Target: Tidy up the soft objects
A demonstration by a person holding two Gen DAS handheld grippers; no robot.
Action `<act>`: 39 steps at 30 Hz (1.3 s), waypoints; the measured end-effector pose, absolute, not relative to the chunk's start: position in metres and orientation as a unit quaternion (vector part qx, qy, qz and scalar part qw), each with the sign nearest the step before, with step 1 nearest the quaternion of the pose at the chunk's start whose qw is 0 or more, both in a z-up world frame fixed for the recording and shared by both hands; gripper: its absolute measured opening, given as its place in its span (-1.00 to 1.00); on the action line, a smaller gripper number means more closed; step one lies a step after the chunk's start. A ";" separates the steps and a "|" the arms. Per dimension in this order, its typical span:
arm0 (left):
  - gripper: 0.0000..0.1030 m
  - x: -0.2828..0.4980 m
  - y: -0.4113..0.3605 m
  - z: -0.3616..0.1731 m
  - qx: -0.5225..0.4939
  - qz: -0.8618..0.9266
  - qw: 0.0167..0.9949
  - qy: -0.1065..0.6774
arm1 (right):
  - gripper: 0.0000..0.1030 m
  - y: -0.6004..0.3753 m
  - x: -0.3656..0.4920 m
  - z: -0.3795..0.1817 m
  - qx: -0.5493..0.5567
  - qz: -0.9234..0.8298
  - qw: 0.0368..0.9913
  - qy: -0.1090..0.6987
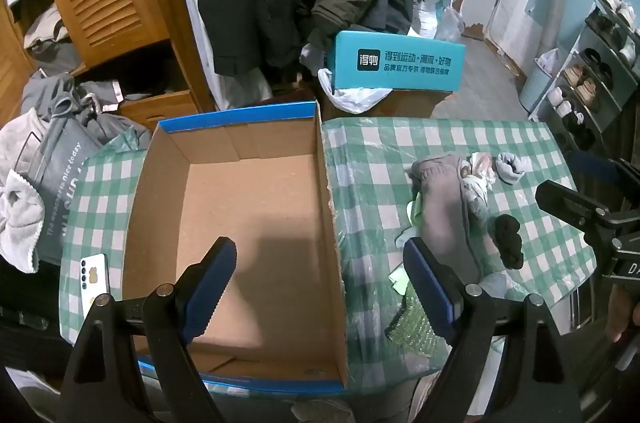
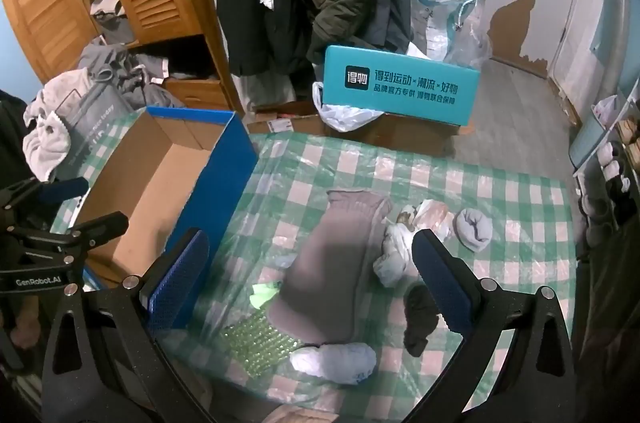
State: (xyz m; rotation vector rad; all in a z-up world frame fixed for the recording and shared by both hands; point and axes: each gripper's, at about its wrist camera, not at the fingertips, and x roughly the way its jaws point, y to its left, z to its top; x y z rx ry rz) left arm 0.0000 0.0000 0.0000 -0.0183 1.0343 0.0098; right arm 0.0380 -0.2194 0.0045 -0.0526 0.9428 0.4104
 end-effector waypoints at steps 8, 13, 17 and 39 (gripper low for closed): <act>0.68 -0.001 -0.001 0.000 -0.008 0.005 0.868 0.496 | 0.96 -0.219 0.037 0.003 -0.026 0.196 0.870 0.452; 0.68 -0.001 -0.001 -0.001 -0.008 0.006 0.869 0.495 | 0.96 -0.220 0.039 0.005 -0.027 0.196 0.870 0.452; 0.68 -0.001 -0.001 -0.001 -0.009 0.006 0.869 0.494 | 0.96 -0.220 0.036 0.000 -0.027 0.196 0.870 0.452; 0.68 -0.002 -0.001 -0.001 -0.012 0.004 0.870 0.493 | 0.96 -0.221 0.037 -0.001 -0.028 0.195 0.869 0.454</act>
